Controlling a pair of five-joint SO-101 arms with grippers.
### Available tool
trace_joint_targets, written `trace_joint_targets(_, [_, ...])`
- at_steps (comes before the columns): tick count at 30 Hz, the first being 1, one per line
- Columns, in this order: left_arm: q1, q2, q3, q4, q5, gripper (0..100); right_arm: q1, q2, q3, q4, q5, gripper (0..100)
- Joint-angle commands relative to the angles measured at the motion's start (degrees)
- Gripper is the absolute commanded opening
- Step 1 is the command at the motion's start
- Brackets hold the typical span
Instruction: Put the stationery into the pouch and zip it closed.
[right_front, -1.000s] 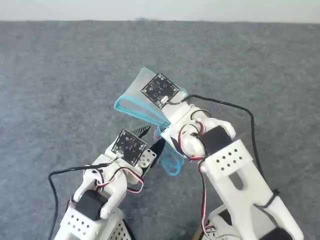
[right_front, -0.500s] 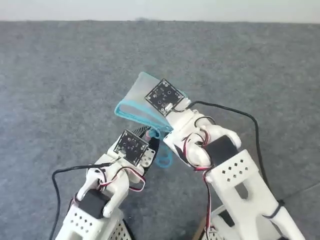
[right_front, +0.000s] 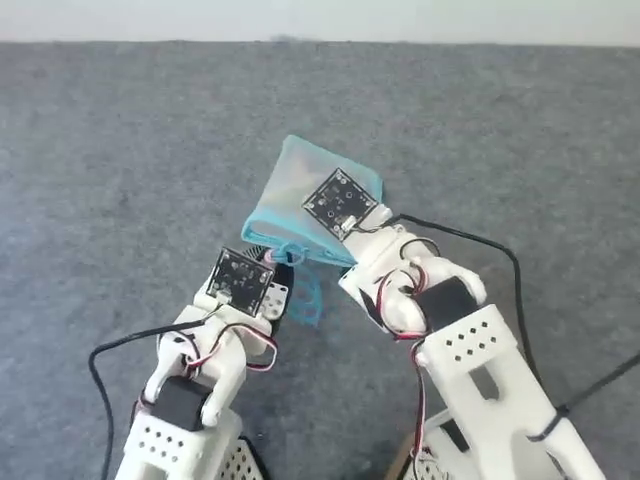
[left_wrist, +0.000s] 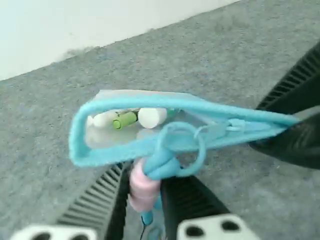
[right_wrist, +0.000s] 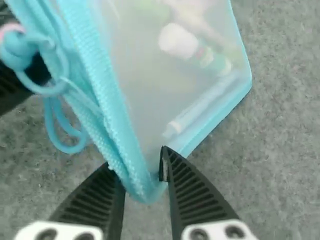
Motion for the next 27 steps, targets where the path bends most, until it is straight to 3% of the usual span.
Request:
trace_joint_targets(1, [-1.67,-0.09,-0.92,-2.90,-0.62,1,2.42,-1.19,0.35,-0.57,0.88,0.7])
trace_joint_targets(10, [-10.37,0.00,-0.66,-6.24,-0.26,1,7.60,-1.10,0.53,-0.22,2.29,0.7])
trace_joint_targets(27, [-10.99,0.00,-0.66,-6.24,-0.26,1,20.09,-1.10,5.10,-2.33,4.22,0.7])
